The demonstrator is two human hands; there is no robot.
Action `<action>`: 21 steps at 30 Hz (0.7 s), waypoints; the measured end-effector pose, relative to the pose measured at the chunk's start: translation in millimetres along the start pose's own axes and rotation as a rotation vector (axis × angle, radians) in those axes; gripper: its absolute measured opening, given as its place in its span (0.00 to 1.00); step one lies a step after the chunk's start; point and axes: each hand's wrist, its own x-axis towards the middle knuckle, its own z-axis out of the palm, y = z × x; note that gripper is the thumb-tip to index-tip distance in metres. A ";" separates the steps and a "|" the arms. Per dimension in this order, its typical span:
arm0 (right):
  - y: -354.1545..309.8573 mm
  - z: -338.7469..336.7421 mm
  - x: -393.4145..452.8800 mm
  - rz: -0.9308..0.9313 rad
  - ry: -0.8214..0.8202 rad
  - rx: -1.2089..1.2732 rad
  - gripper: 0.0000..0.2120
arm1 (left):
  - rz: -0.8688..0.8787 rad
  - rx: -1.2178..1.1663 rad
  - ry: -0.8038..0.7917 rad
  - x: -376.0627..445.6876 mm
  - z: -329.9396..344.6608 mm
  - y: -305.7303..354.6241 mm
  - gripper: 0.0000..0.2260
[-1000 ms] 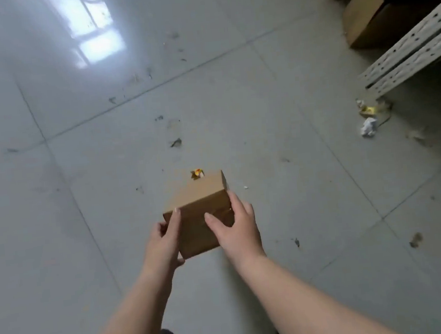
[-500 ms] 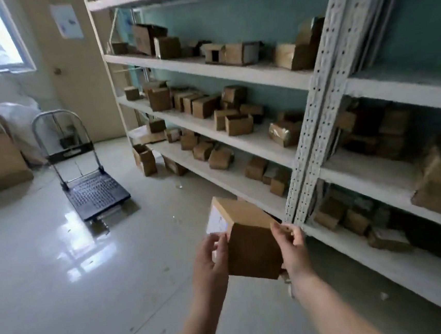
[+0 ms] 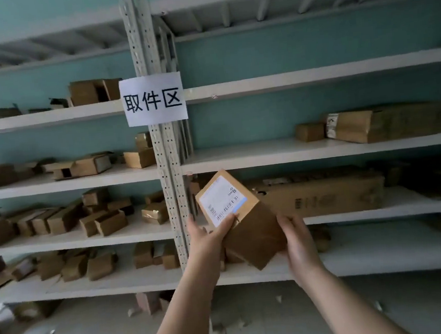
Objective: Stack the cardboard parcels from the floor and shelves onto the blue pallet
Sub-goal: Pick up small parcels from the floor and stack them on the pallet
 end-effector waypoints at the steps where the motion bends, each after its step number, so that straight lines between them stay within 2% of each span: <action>1: -6.4 -14.6 -5.1 -0.013 0.032 -0.013 0.08 | -0.083 -0.037 -0.066 -1.0 16.4 -1.5 0.33; 4: -23.8 -63.7 -14.0 -0.052 0.105 -0.113 0.09 | -0.176 -0.008 -0.200 -3.5 64.6 -14.4 0.25; 8: -54.1 -126.2 -22.5 -0.169 0.127 -0.428 0.23 | -0.250 0.019 -0.353 -0.9 132.0 -38.9 0.23; 10: -70.6 -153.9 -27.0 -0.247 0.097 -0.512 0.26 | -0.274 0.061 -0.441 0.3 170.3 -55.3 0.23; 12: -85.1 -186.5 -28.2 -0.309 0.133 -0.515 0.22 | -0.262 0.107 -0.540 -0.7 211.0 -70.5 0.26; 15: -101.8 -241.9 -30.3 -0.344 0.302 -0.433 0.18 | -0.274 0.142 -0.707 -8.5 275.5 -87.2 0.37; 16: -105.5 -260.9 -31.6 -0.355 0.346 -0.420 0.19 | -0.277 0.159 -0.756 -11.6 297.1 -92.9 0.38; 19: -110.9 -310.1 -36.4 -0.339 0.456 -0.426 0.23 | -0.258 0.171 -0.881 -22.2 354.6 -112.8 0.27; 21: -113.1 -338.1 -40.8 -0.322 0.537 -0.408 0.29 | -0.242 0.164 -0.959 -32.2 384.7 -127.1 0.22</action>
